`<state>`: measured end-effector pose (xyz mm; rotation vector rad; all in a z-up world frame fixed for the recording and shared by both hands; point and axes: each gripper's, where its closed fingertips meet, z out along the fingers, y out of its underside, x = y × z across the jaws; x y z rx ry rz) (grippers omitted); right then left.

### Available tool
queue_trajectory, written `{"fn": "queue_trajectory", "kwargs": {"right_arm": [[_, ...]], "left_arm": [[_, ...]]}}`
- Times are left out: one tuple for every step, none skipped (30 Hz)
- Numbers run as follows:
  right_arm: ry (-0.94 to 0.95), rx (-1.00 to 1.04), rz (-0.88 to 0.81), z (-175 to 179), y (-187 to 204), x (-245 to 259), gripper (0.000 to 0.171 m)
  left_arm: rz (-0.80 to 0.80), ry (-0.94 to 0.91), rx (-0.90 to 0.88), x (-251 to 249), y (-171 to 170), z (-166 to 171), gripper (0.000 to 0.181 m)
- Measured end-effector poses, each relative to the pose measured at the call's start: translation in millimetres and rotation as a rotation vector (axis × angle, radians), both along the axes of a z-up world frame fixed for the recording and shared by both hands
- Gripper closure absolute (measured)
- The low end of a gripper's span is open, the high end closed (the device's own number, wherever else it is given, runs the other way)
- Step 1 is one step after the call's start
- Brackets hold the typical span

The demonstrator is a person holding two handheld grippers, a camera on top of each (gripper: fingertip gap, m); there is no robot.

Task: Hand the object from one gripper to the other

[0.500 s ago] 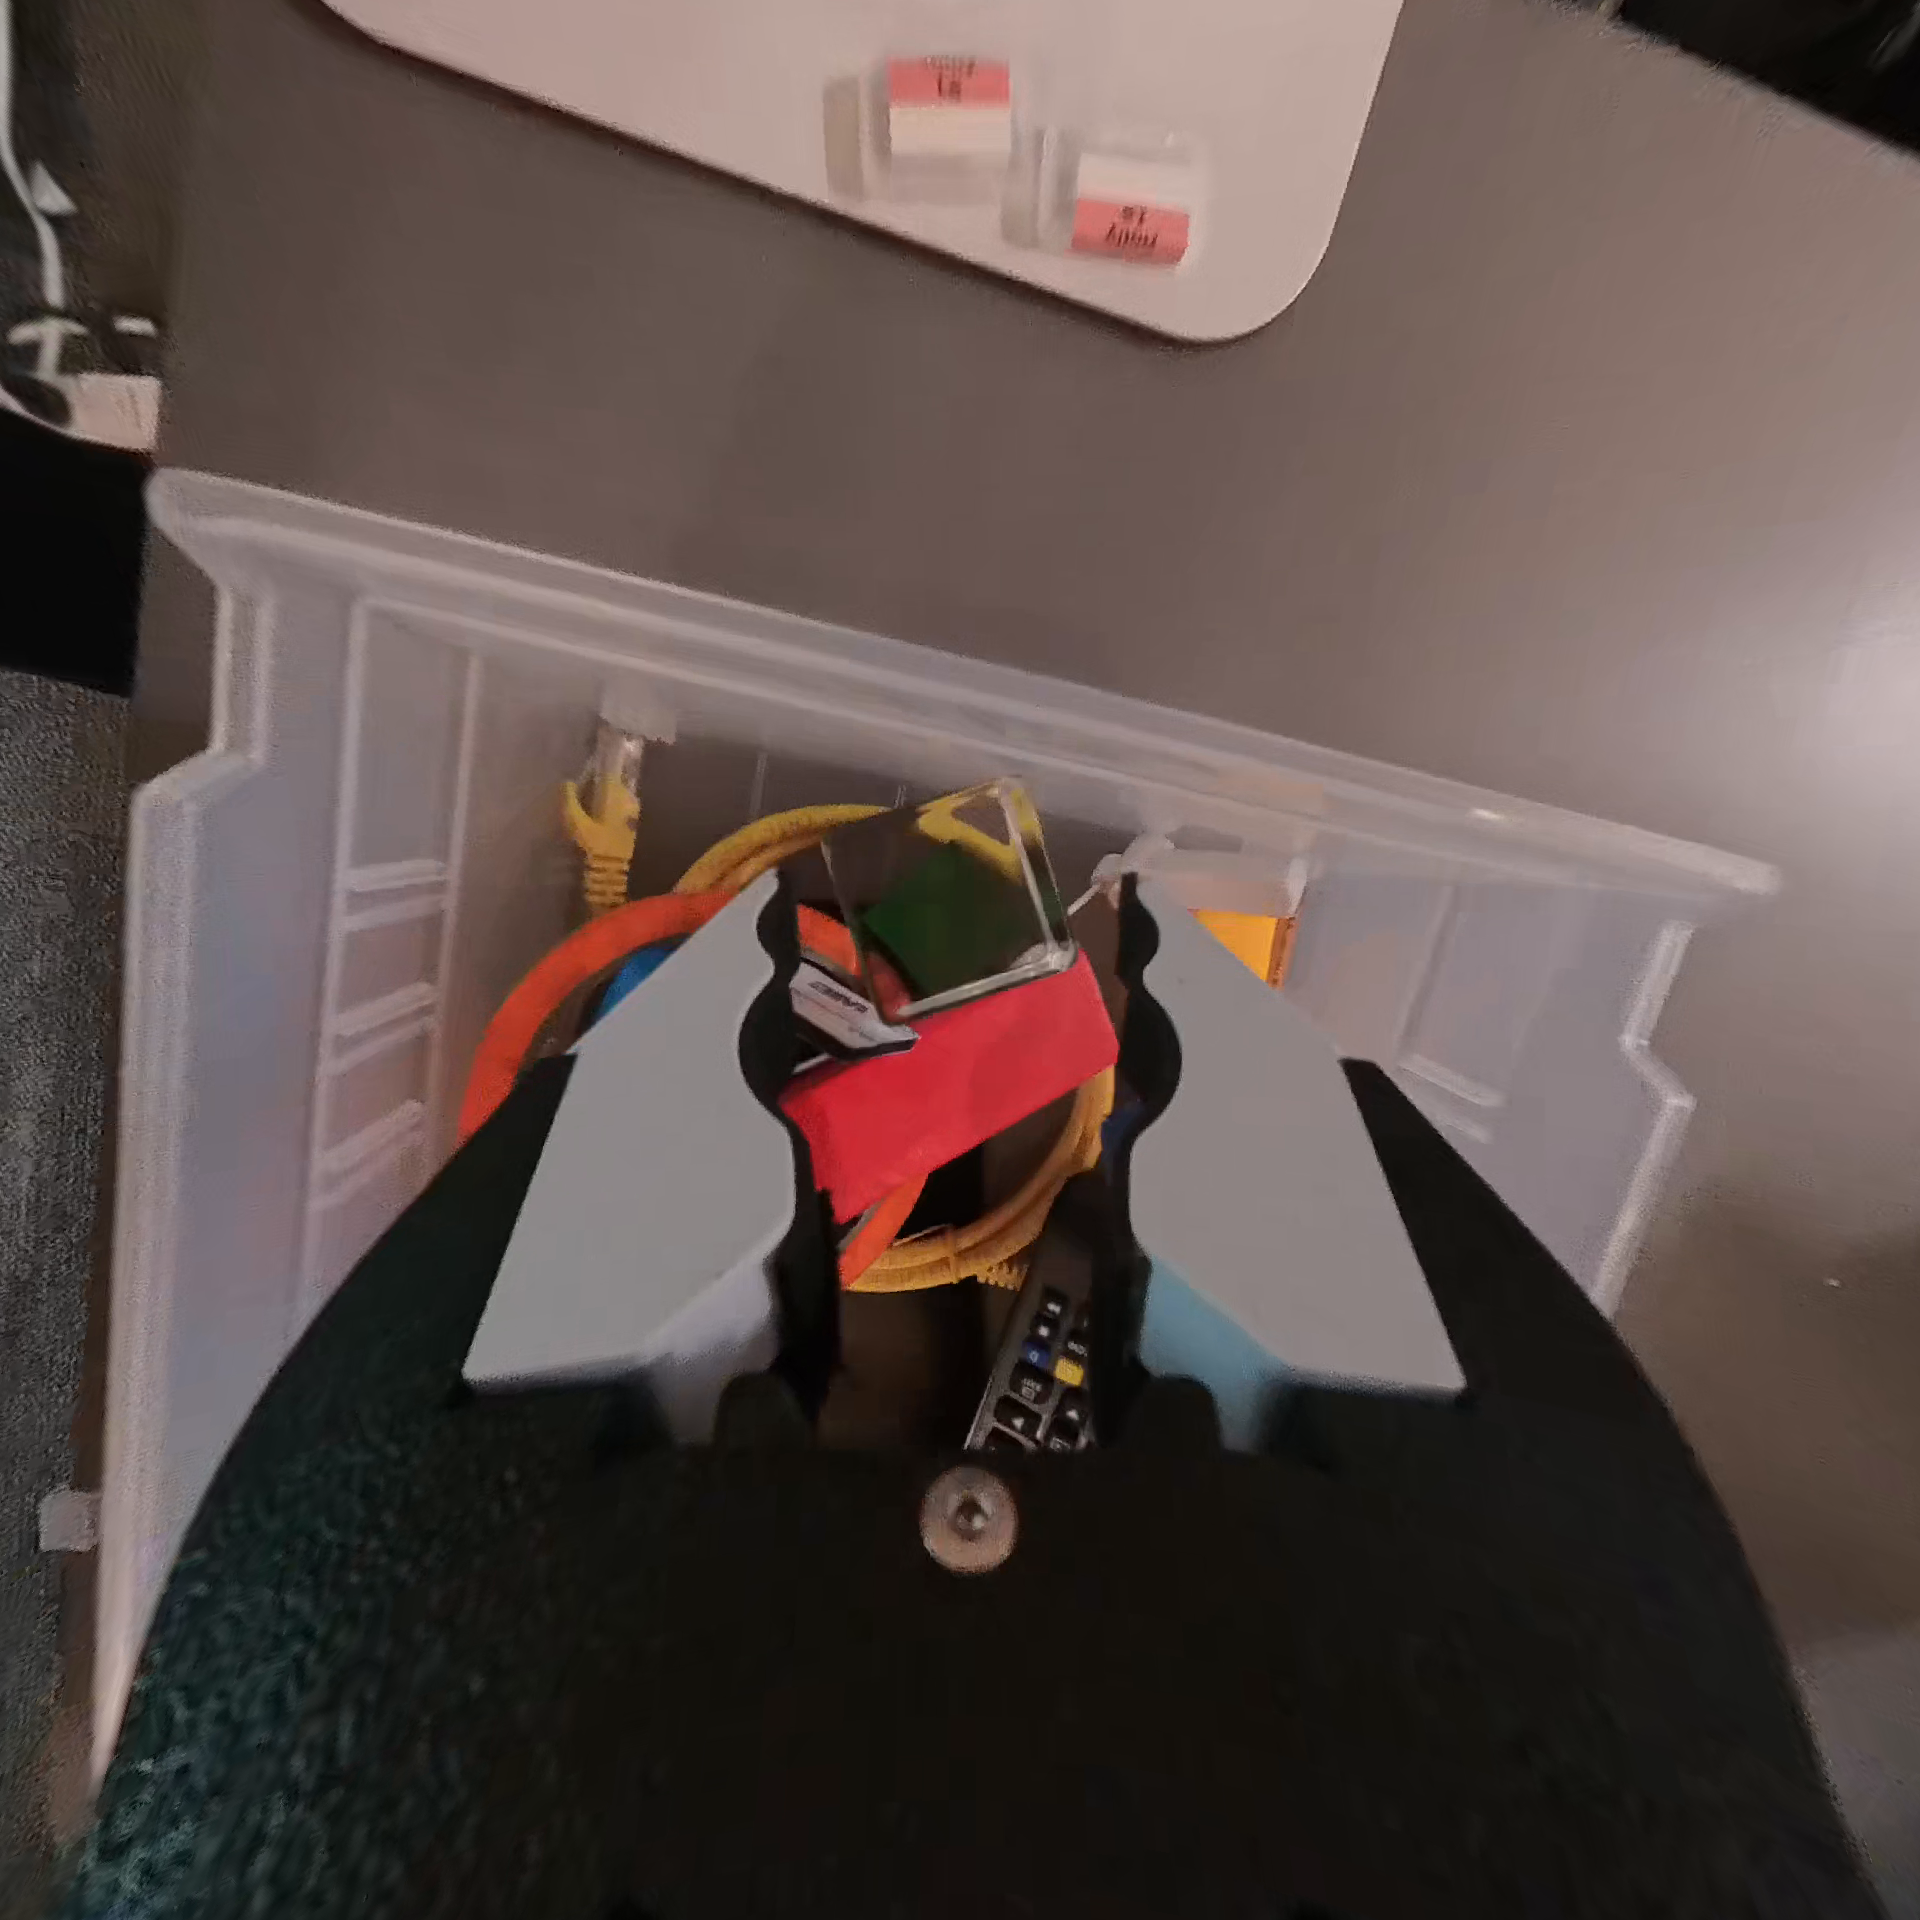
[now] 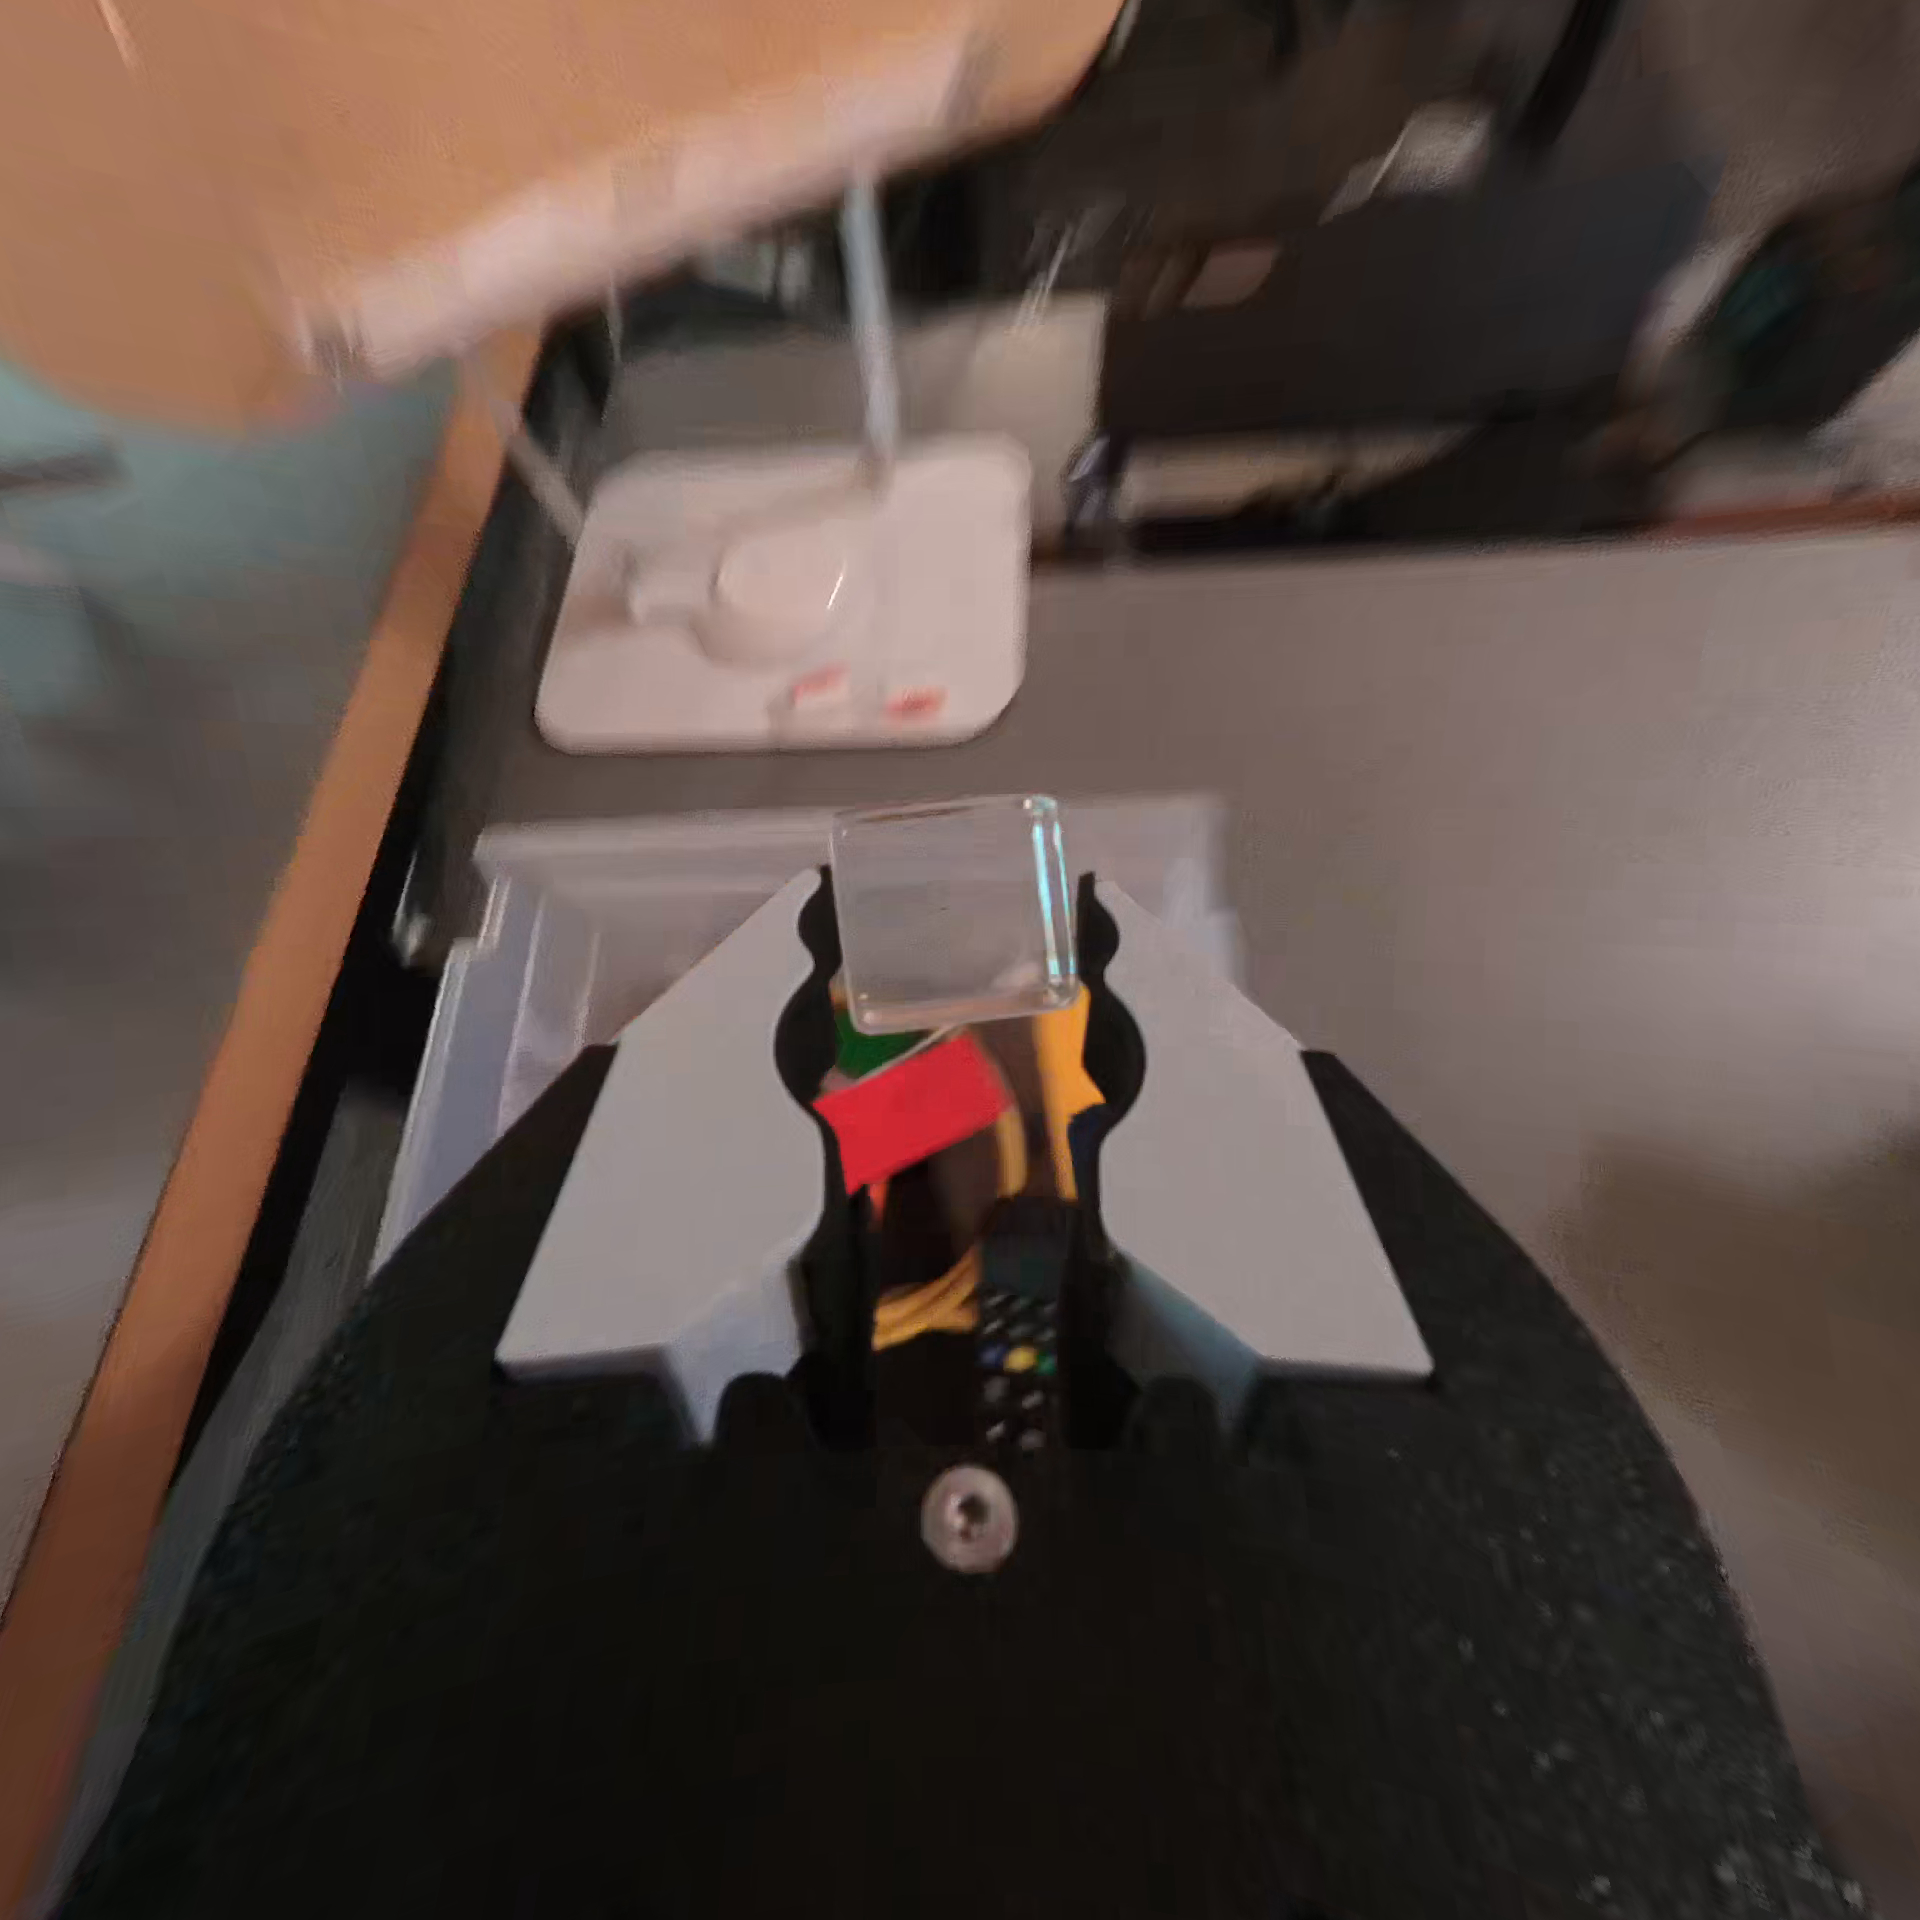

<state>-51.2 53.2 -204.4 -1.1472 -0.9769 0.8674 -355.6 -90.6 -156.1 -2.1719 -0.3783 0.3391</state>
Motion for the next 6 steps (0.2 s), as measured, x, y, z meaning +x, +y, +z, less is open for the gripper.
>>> {"fn": "queue_trajectory", "kwargs": {"right_arm": [[0.000, 0.002, 0.010, 0.6, -1.8, -1.1, 0.144], [0.002, 0.009, 0.022, 2.1, -4.0, -2.0, 0.144], [0.007, 0.021, 0.036, 4.5, -6.5, -2.4, 0.144], [0.011, 0.035, 0.052, 7.1, -9.4, -2.5, 0.145], [0.015, 0.054, 0.075, 9.5, -13.5, -2.3, 0.151], [0.016, 0.079, 0.113, 11.7, -19.6, -1.9, 0.154]], "left_arm": [[-0.063, 0.019, 0.114, 23.3, 5.7, 23.2, 0.138], [-0.139, 0.019, 0.231, 50.9, 12.0, 44.6, 0.138], [-0.224, 0.001, 0.341, 81.2, 18.1, 62.7, 0.138], [-0.310, -0.025, 0.437, 111.6, 23.5, 75.9, 0.138], [-0.382, -0.057, 0.516, 139.1, 28.9, 83.4, 0.138], [-0.441, -0.084, 0.579, 163.2, 34.5, 85.5, 0.138]]}}
